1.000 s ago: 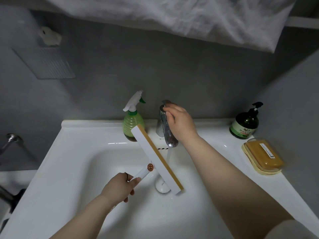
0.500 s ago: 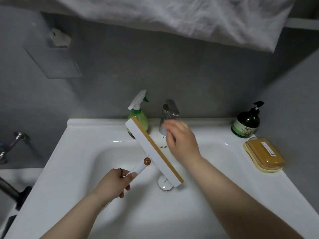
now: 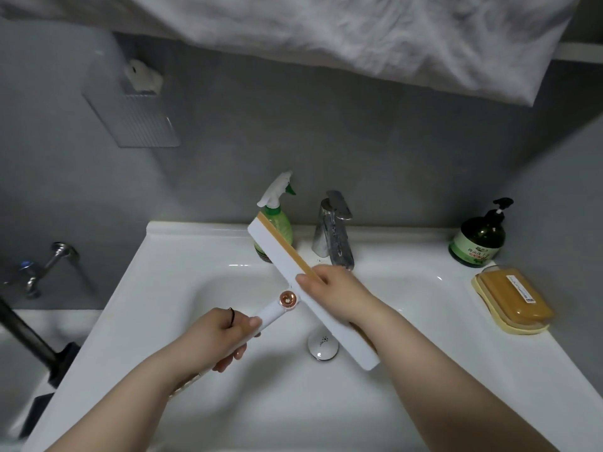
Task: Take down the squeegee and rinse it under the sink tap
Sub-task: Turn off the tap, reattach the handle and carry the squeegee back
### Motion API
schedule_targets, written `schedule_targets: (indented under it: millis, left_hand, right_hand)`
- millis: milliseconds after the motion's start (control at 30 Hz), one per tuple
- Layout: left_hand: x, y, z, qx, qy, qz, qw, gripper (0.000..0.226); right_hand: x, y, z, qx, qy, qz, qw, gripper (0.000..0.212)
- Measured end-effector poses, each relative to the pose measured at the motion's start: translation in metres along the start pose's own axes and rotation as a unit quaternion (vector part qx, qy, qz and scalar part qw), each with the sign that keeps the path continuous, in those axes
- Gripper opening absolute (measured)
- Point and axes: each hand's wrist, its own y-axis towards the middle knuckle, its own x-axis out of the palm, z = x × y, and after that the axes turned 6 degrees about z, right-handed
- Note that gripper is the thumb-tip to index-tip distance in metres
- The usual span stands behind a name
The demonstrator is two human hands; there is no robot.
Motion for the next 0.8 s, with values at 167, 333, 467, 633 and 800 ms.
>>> schedule_targets:
  millis: [167,333,467,633,800]
  left_hand:
    - [-0.006,-0.007,0.002,0.001,0.017,-0.005,1.0,0.046]
    - [-0.012,-0.011,0.001,0.008,0.042,0.008,0.999,0.047]
    - [-0.019,-0.011,0.003,0.011,0.039,0.012,0.999,0.05]
    - [-0.015,-0.011,0.005,0.011,-0.021,0.048,0.999,0.042]
    - [-0.004,-0.007,0.013,0.006,-0.097,0.152,0.984,0.035]
  right_hand:
    - [0.014,-0.004,0.002,0.083,0.191,-0.079,0.975,0.032]
    - [0.029,-0.01,0.003,0.07,0.256,-0.041,0.963,0.035]
    - [0.033,-0.013,-0.001,0.066,0.308,-0.017,0.949,0.036]
    - [0.042,-0.013,-0.015,0.108,0.382,0.038,0.917,0.034]
    - [0.055,-0.005,-0.038,0.148,0.488,0.12,0.852,0.034]
